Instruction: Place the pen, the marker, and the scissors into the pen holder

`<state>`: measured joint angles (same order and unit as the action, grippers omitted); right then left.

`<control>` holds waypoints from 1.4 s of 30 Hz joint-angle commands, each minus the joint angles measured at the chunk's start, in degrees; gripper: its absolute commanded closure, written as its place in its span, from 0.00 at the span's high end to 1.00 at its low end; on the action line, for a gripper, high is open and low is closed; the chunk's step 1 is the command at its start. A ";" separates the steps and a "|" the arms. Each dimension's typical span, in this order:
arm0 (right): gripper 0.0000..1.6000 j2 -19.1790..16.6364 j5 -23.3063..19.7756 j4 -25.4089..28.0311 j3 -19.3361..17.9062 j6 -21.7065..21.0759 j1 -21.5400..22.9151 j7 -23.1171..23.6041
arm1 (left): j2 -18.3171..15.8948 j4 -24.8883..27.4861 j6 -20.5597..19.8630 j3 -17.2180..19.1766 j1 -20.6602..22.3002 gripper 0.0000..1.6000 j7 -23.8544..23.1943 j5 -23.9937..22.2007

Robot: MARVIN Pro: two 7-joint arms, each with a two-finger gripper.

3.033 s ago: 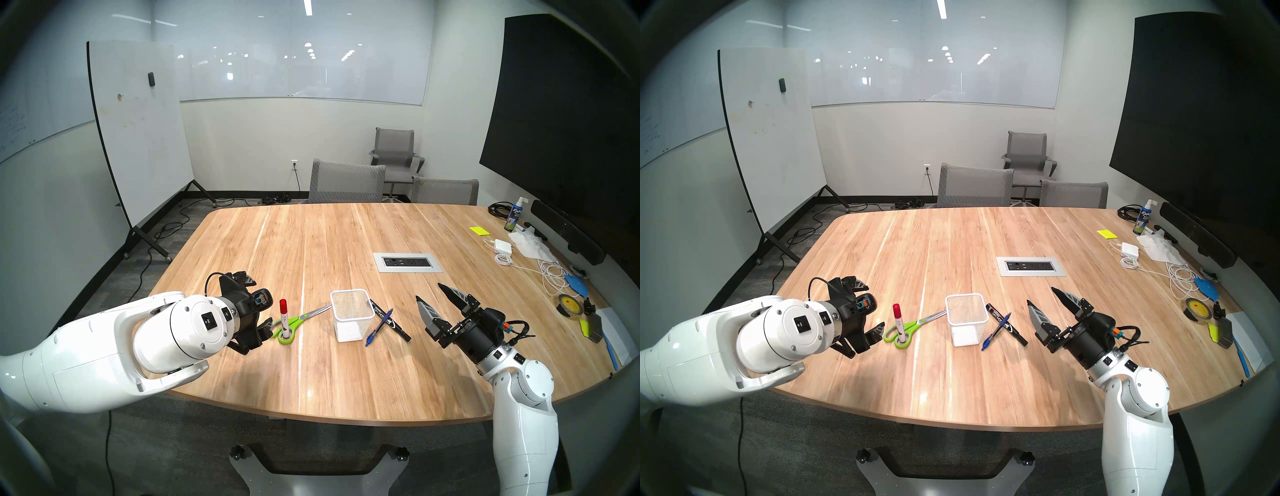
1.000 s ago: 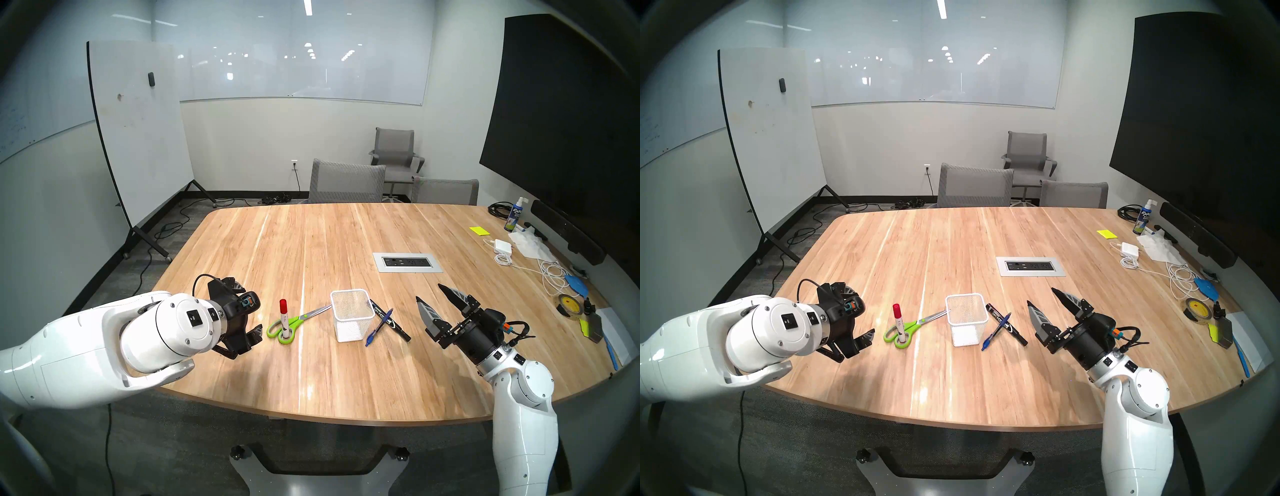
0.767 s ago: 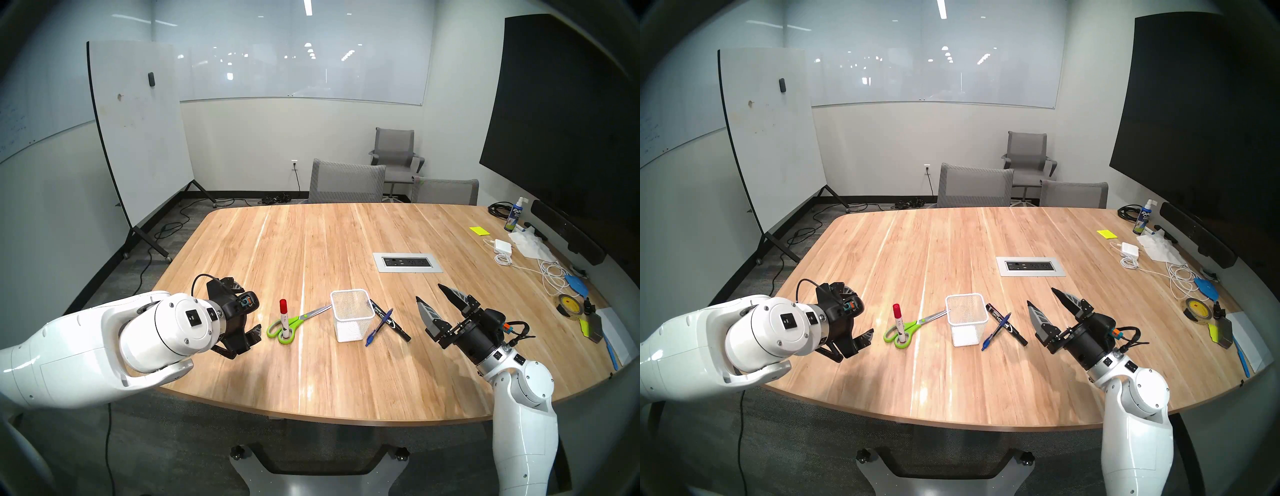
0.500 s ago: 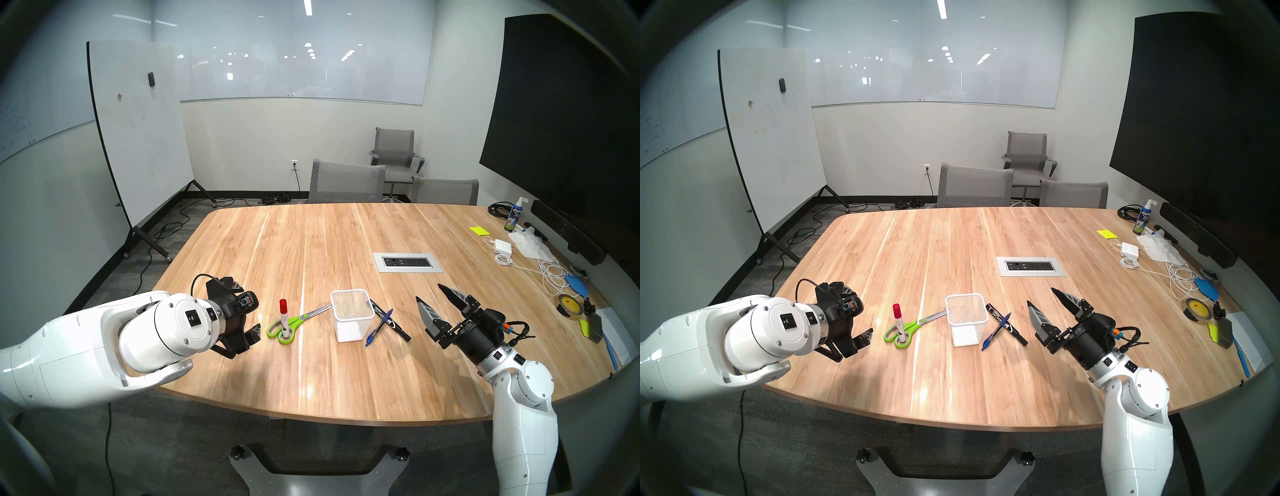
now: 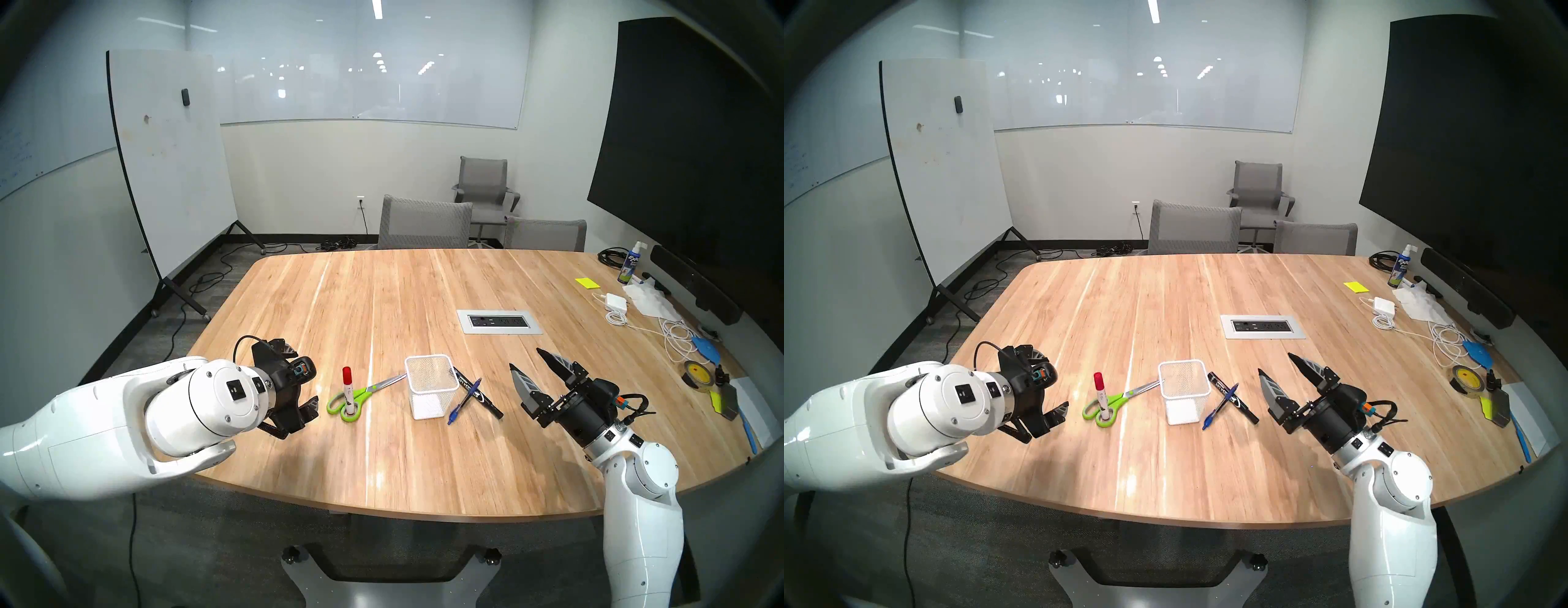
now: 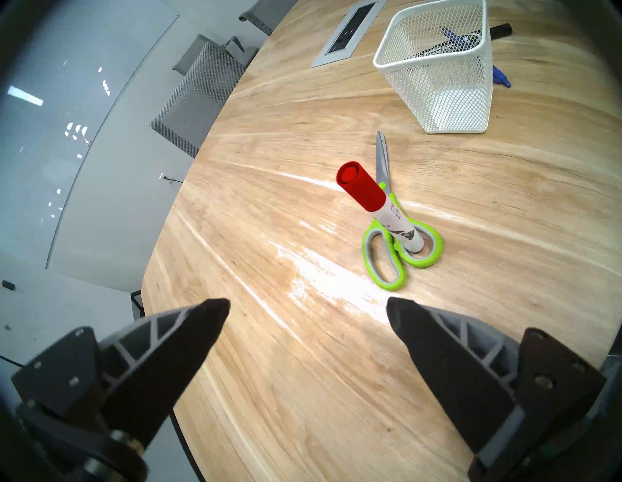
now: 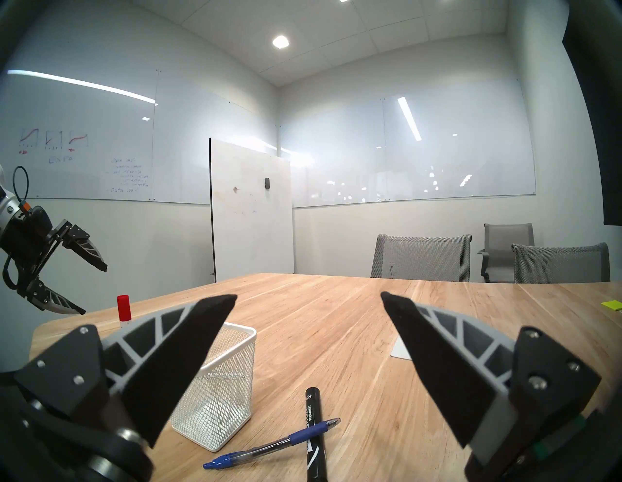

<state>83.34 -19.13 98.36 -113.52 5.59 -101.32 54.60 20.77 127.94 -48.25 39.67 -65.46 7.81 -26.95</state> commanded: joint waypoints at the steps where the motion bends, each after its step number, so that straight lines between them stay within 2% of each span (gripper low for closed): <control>1: 1.00 -0.01 -0.18 0.94 0.05 -0.14 0.42 -0.03 | 0.06 0.13 1.43 1.30 -1.61 1.00 2.65 -1.89; 16: 1.00 0.03 -0.15 0.92 0.02 -0.13 0.45 0.02 | -1.83 0.09 6.42 4.97 -7.32 1.00 12.51 -10.65; 25: 1.00 0.05 -0.12 0.89 -0.01 -0.11 0.47 0.06 | -6.87 1.48 14.70 7.95 -11.60 1.00 19.50 -17.78; 28: 1.00 0.06 -0.12 0.89 -0.01 -0.11 0.47 0.07 | -8.36 2.01 17.35 8.49 -12.65 1.00 20.83 -18.76; 29: 1.00 0.06 -0.11 0.88 -0.02 -0.11 0.47 0.08 | -9.08 2.12 19.82 8.47 -13.22 1.00 21.79 -19.23; 30: 1.00 0.07 -0.11 0.88 -0.02 -0.11 0.48 0.08 | -8.68 2.33 18.52 9.34 -13.79 1.00 22.30 -19.72; 33: 1.00 0.08 -0.10 0.88 -0.03 -0.11 0.48 0.09 | -9.73 2.64 22.09 9.43 -15.02 1.00 24.01 -19.03; 34: 1.00 0.08 -0.10 0.88 -0.03 -0.12 0.48 0.09 | -10.53 2.54 24.71 9.00 -15.27 1.00 24.38 -19.14; 35: 1.00 0.08 -0.10 0.88 -0.03 -0.11 0.48 0.10 | -9.50 2.38 22.55 9.63 -15.61 1.00 25.21 -17.73; 36: 1.00 0.09 -0.10 0.88 -0.03 -0.11 0.49 0.10 | -10.01 2.04 24.74 9.35 -15.81 1.00 25.58 -17.71; 37: 1.00 0.09 -0.10 0.88 -0.03 -0.11 0.49 0.10 | -10.01 2.04 24.74 9.35 -15.81 1.00 25.58 -17.71; 39: 1.00 0.09 -0.09 0.85 -0.04 -0.09 0.50 0.13 | -10.06 0.75 28.06 8.33 -15.86 1.00 26.96 -12.98; 41: 1.00 0.10 -0.08 0.84 -0.05 -0.08 0.51 0.14 | -8.83 -0.08 28.08 9.31 -16.08 1.00 28.47 -13.48; 42: 1.00 0.10 -0.08 0.84 -0.05 -0.08 0.51 0.14 | -9.25 -0.43 29.90 8.83 -16.11 1.00 28.90 -11.60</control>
<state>83.46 -19.03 98.32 -113.63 5.59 -101.29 54.77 11.96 129.09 -24.35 47.70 -80.54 32.74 -44.11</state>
